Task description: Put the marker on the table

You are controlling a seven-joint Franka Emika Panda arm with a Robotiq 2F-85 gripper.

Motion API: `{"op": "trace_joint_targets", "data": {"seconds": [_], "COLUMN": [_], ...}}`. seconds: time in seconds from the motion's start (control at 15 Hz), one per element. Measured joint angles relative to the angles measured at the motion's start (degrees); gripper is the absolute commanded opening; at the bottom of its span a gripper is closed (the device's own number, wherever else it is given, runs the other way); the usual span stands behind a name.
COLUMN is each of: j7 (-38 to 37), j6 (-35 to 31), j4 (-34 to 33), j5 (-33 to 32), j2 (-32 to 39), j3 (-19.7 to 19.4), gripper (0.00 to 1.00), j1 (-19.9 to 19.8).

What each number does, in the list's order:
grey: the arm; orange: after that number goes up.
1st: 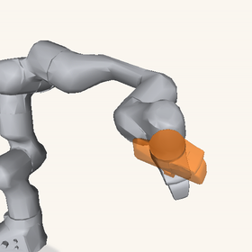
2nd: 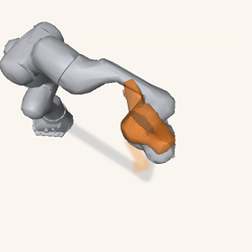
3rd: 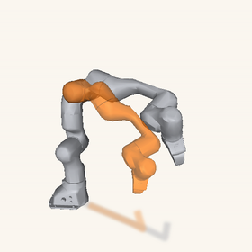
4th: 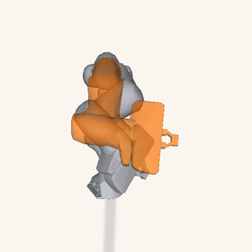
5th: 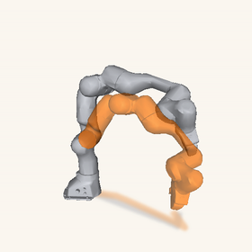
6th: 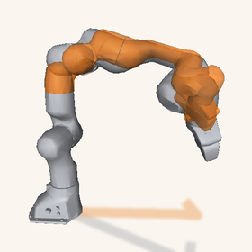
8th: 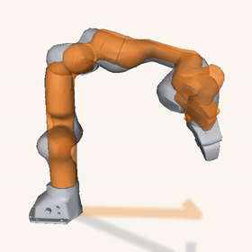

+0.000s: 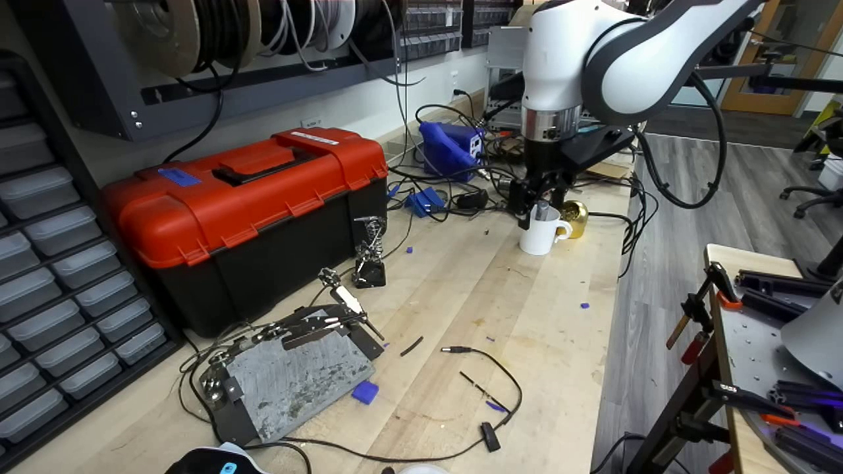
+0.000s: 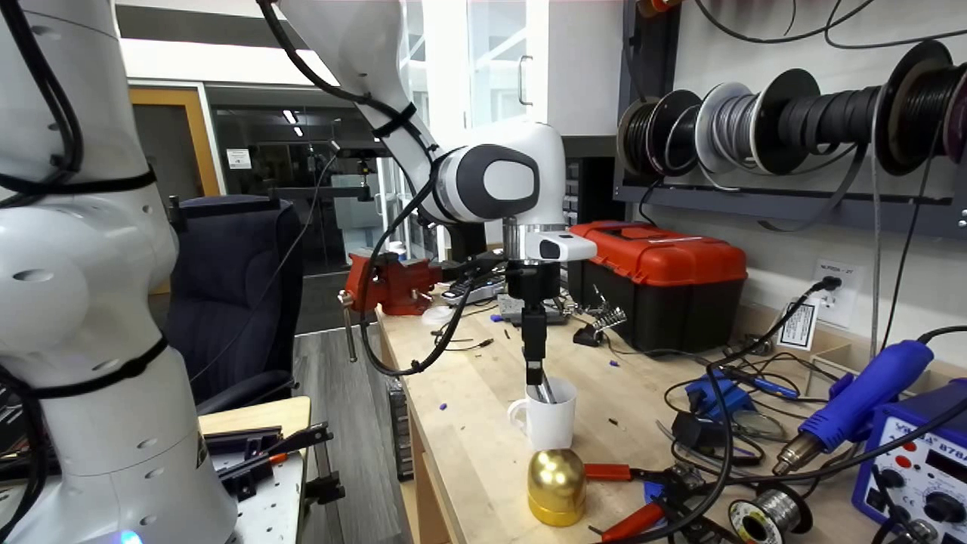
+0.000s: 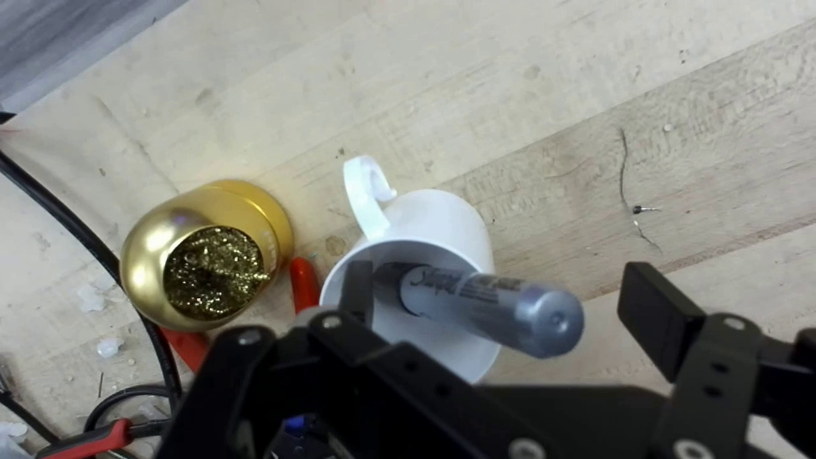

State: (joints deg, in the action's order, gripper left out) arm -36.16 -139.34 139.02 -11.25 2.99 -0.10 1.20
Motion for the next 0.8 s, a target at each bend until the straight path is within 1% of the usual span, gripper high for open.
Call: {"op": "trace_joint_targets", "data": {"seconds": [0.2,0.6,0.67,0.73,0.8], "j7": [0.1,0.11,0.1,0.1,0.06], "j6": [0.0,0.0,0.0,0.0,0.0], "j4": [0.73,2.62,2.88,3.13,3.43], "j5": [0.02,-0.02,-0.08,-0.2,-0.43], "j2": [-0.22,-2.62,-3.16,-3.76,-4.38], "j3": [0.07,0.01,-0.02,-0.06,-0.08], "gripper": [0.44,0.02,0.29,0.02,0.04], "j1": [0.09,0.05,0.03,0.02,0.0]}}
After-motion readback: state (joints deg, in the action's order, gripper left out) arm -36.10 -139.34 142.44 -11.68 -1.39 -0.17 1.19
